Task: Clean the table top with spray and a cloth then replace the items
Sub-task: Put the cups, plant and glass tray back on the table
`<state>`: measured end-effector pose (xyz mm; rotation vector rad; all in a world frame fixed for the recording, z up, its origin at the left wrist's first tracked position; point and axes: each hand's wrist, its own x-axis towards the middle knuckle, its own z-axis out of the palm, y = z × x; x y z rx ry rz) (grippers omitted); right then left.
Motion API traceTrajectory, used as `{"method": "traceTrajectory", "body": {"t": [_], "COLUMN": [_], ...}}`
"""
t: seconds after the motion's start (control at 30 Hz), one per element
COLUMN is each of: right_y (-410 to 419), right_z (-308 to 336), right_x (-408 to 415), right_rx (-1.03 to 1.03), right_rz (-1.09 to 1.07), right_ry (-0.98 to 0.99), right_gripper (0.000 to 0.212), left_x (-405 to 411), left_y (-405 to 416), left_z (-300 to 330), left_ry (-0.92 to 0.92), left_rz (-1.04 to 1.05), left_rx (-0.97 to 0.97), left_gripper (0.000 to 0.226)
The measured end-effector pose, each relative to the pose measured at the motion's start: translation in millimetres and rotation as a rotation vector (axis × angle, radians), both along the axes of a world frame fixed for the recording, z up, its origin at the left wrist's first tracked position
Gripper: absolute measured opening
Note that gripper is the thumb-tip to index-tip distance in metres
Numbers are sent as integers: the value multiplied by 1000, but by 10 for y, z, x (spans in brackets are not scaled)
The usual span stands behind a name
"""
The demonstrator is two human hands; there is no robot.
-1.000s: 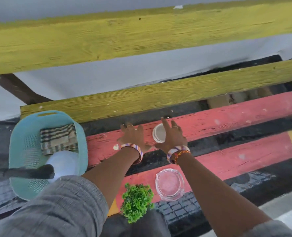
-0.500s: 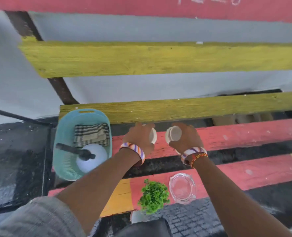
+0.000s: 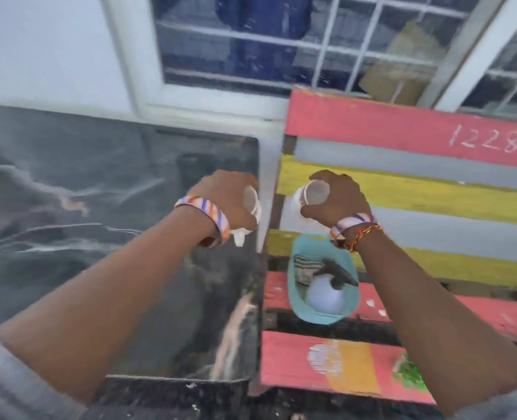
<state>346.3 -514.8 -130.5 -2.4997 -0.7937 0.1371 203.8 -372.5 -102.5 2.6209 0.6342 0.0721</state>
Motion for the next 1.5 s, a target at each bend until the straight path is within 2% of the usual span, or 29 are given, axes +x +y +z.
{"method": "traceTrajectory", "body": {"t": [0.13, 0.3, 0.43, 0.53, 0.73, 0.9, 1.07, 1.2, 1.3, 1.4, 1.5], "right_y": [819, 1662, 2295, 2877, 4281, 5282, 6375, 7277, 7824, 8117, 8238], "right_z": [185, 203, 141, 83, -167, -280, -257, -253, -264, -207, -125], "right_x": [-618, -1073, -1246, -1320, -1550, -1807, -2036, -2150, -2288, -2357, -2362], "right_rx": [77, 60, 46, 43, -16, 36, 158, 197, 174, 128, -4], "right_rz": [142, 303, 364, 395, 414, 376, 240, 155, 119, 108, 245], "right_ry": [-8, 20, 63, 108, 202, 335, 462, 503, 509, 588, 690], "right_gripper": [62, 53, 46, 52, 49, 39, 54, 39, 50, 38, 16], "left_x": [-747, -1320, -1608, -1725, -1901, -2112, -2181, -2197, -2176, -2144, -2130], "left_y": [844, 1644, 2255, 2812, 4068, 5137, 6249, 7074, 7598, 7857, 7947], "left_z": [90, 76, 37, 11, -72, -226, -334, -473, -597, -681, -704], "left_ry": [21, -38, -13, 12, 25, 38, -59, -90, -94, -107, -112], "left_rz": [186, 282, 296, 291, 375, 454, 490, 524, 542, 544, 545], "left_rx": [27, 13, 18, 26, 34, 13, 18, 40, 29, 1, -29], "left_gripper": [45, 35, 54, 56, 46, 60, 63, 63, 63, 62, 60]}}
